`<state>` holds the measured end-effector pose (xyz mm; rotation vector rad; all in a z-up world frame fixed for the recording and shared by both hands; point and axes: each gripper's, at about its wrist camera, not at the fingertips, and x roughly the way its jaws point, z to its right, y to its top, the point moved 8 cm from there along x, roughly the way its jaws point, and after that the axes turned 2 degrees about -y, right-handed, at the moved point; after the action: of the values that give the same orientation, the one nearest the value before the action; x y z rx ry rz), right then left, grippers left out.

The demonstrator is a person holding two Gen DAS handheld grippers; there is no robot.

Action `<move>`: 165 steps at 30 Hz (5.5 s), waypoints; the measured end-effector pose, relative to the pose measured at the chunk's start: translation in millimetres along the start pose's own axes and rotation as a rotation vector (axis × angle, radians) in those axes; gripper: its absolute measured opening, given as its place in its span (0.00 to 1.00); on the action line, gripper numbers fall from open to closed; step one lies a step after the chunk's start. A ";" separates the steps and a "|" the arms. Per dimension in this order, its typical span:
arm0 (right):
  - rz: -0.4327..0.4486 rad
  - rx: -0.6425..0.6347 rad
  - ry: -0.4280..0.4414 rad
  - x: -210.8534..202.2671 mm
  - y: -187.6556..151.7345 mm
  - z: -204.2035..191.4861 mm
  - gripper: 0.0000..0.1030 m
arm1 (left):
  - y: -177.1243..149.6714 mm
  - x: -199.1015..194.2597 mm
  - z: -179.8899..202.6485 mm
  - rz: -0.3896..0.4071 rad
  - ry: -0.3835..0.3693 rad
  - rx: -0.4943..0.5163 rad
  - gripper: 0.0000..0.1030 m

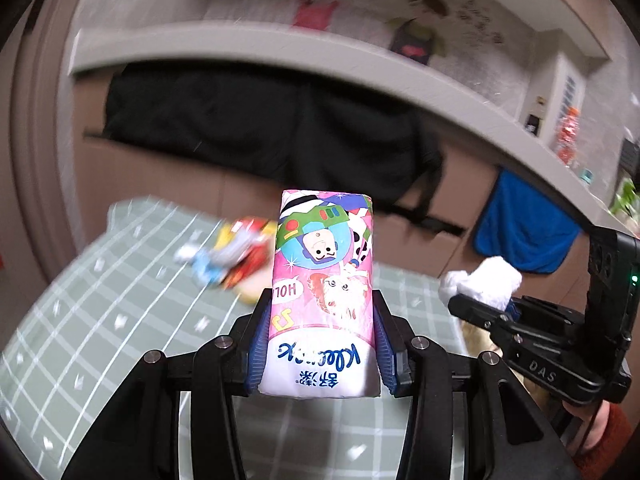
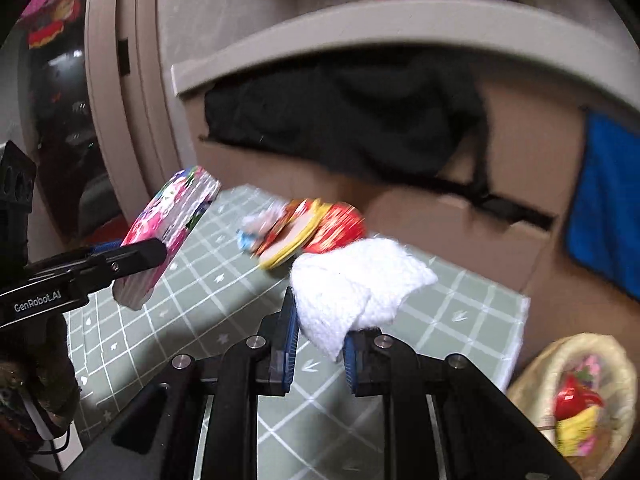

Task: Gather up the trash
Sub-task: 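Carry the tissue pack and white tissue over the bin and open both tools, then move both tools back over the remaining trash on the table, then grasp the red paper cup with the right tool while the left tool grasps the yellow snack wrapper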

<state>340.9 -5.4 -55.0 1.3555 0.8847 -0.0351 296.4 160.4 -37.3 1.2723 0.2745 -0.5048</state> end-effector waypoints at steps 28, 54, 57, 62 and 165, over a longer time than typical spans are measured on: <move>0.213 0.189 -0.361 -182.8 -18.4 221.2 0.18 | 32.0 62.4 277.8 0.089 -0.210 0.286 0.45; 0.108 0.393 -0.324 -141.8 -72.5 317.3 0.35 | -62.3 199.0 341.7 -0.309 -0.501 0.178 0.57; 0.058 0.471 -0.276 -124.5 -86.8 328.3 0.40 | -72.2 208.8 337.3 -0.349 -0.500 0.156 0.65; 0.056 0.523 -0.271 -119.9 -99.2 331.9 0.40 | -62.7 204.1 316.2 -0.334 -0.484 0.108 0.66; -0.161 0.316 0.195 56.4 -64.5 26.6 0.52 | 27.7 214.6 -128.8 -0.328 -0.039 -0.072 0.68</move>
<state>361.3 -19.3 -141.3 1.5966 1.1888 -0.1754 505.1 244.6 -150.4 1.1504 0.4681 -0.7916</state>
